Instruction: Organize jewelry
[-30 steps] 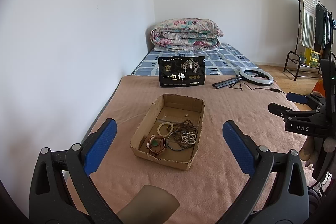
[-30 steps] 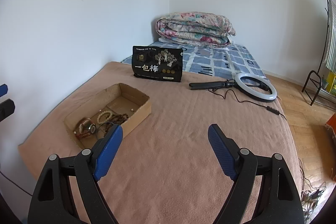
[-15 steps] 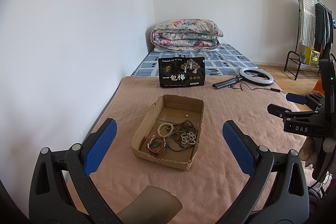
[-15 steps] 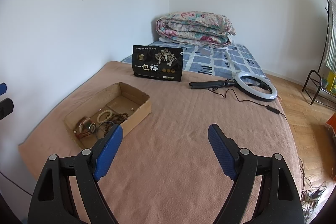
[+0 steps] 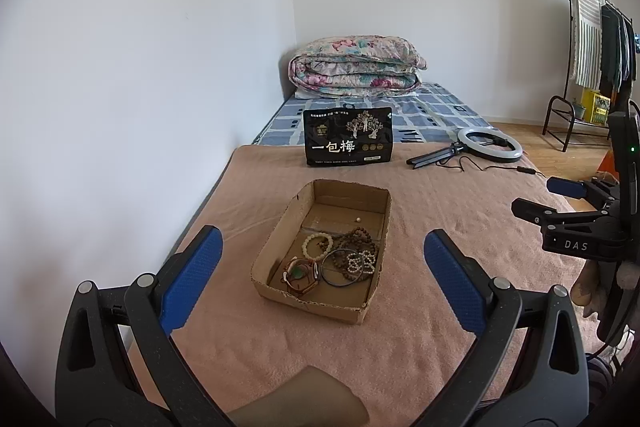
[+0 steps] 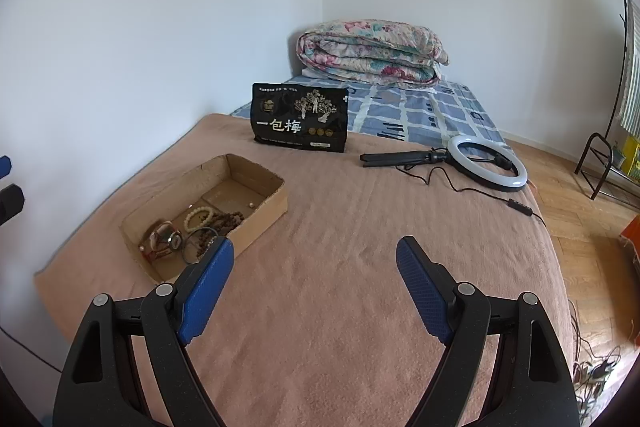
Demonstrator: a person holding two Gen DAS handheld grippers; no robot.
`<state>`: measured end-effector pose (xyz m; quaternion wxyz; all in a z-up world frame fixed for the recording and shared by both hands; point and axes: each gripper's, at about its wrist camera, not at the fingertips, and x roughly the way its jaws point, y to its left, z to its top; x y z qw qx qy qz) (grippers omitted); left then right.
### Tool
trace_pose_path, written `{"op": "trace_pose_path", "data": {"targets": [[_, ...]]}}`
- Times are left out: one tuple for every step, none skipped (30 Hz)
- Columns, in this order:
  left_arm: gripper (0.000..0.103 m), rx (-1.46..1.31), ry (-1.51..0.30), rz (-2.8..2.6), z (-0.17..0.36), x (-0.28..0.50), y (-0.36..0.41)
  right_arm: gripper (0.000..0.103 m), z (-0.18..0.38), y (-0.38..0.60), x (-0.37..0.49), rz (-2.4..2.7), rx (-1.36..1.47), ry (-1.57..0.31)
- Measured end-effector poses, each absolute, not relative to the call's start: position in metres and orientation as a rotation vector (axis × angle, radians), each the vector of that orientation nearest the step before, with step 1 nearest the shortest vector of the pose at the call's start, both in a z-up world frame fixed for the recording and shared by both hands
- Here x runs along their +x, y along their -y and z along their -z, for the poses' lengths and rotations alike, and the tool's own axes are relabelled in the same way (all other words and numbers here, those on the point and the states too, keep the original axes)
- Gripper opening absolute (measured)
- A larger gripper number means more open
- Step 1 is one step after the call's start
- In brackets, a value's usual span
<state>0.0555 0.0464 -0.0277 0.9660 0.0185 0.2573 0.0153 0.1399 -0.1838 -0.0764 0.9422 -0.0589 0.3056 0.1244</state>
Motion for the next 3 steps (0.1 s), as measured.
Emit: {"op": "trace_pose_path", "data": {"targets": [[0.102, 0.039, -0.519, -0.032, 0.0282, 0.0553, -0.0477, 0.083, 0.0765, 0.1841, 0.1399, -0.253, -0.119, -0.623], [0.102, 0.038, -0.520, -0.031, 0.0283, 0.0554, -0.0478, 0.083, 0.0766, 0.1846, 0.1396, -0.253, -0.118, -0.624], [0.102, 0.038, -0.522, -0.031, 0.0284, 0.0552, -0.0476, 0.083, 0.0766, 0.1853, 0.1395, -0.252, -0.117, -0.624]]}}
